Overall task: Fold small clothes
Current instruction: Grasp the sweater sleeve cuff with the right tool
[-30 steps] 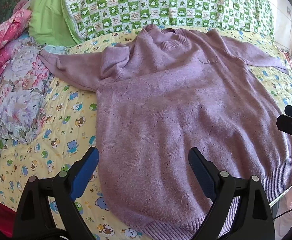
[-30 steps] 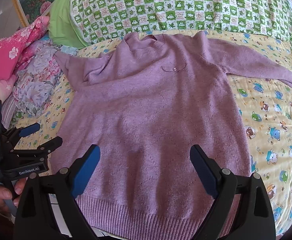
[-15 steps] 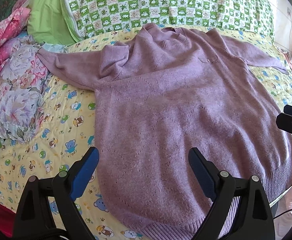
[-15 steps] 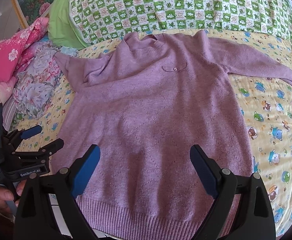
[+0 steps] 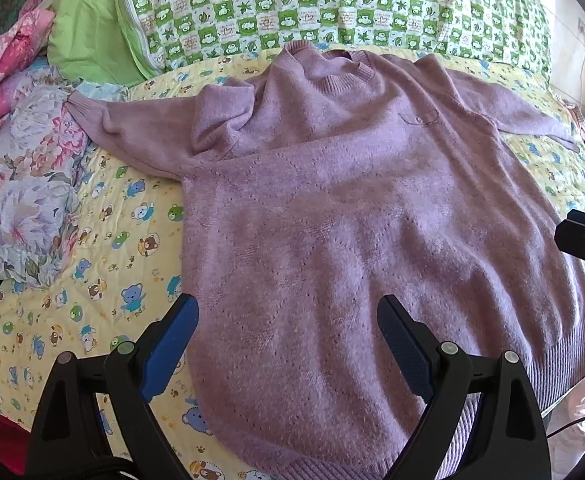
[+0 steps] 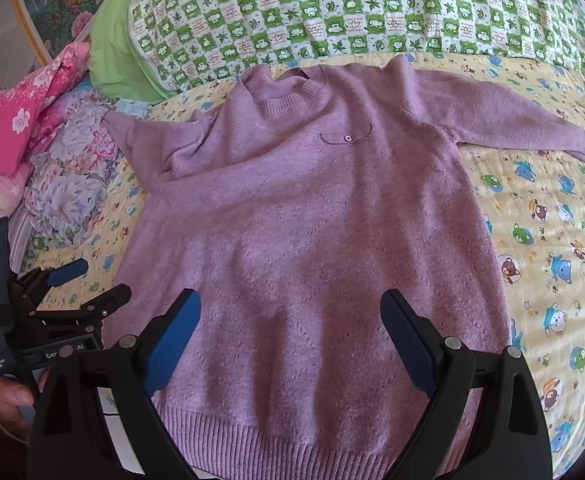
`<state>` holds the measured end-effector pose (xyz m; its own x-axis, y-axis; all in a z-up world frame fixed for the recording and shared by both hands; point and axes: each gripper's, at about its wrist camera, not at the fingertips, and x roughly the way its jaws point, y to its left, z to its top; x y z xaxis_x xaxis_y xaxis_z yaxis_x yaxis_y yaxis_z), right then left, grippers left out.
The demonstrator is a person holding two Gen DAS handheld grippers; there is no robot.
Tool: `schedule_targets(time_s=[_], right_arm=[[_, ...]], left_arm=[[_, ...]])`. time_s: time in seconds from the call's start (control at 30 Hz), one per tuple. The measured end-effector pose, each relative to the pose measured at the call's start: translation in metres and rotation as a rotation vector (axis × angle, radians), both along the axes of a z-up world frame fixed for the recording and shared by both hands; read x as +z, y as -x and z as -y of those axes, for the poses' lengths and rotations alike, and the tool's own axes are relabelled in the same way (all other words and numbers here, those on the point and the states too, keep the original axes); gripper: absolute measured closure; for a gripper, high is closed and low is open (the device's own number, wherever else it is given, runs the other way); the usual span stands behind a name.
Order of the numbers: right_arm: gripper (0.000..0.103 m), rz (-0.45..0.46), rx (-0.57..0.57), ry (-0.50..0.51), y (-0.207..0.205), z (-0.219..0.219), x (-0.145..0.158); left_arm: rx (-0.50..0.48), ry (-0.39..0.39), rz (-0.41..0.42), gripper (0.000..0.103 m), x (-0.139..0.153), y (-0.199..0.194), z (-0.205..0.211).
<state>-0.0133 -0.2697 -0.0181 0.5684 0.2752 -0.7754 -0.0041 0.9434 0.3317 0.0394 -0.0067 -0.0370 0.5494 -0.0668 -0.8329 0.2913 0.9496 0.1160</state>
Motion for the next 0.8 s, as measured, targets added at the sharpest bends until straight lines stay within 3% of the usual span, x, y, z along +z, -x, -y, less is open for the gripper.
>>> schedule_targets(time_s=[0.2, 0.33, 0.47, 0.63, 0.8], right_arm=[[0.012, -0.016, -0.041, -0.049, -0.009, 0.019, -0.006], [0.012, -0.027, -0.132, -0.104, -0.017, 0.055, -0.011], [0.012, -0.030, -0.300, -0.169, -0.027, 0.120, -0.017], [0.013, -0.014, -0.624, -0.217, -0.040, 0.238, -0.026], [0.033, 0.016, -0.827, -0.241, -0.062, 0.334, -0.034]], left_arm=[[-0.004, -0.002, -0.018, 0.012, -0.004, -0.011, 0.005], [0.008, 0.008, -0.029, 0.012, -0.003, -0.030, 0.010], [0.038, 0.031, -0.037, 0.012, 0.000, -0.061, 0.012], [0.048, 0.073, -0.087, 0.012, 0.000, -0.113, 0.019], [0.049, 0.058, -0.095, 0.012, -0.004, -0.163, 0.036]])
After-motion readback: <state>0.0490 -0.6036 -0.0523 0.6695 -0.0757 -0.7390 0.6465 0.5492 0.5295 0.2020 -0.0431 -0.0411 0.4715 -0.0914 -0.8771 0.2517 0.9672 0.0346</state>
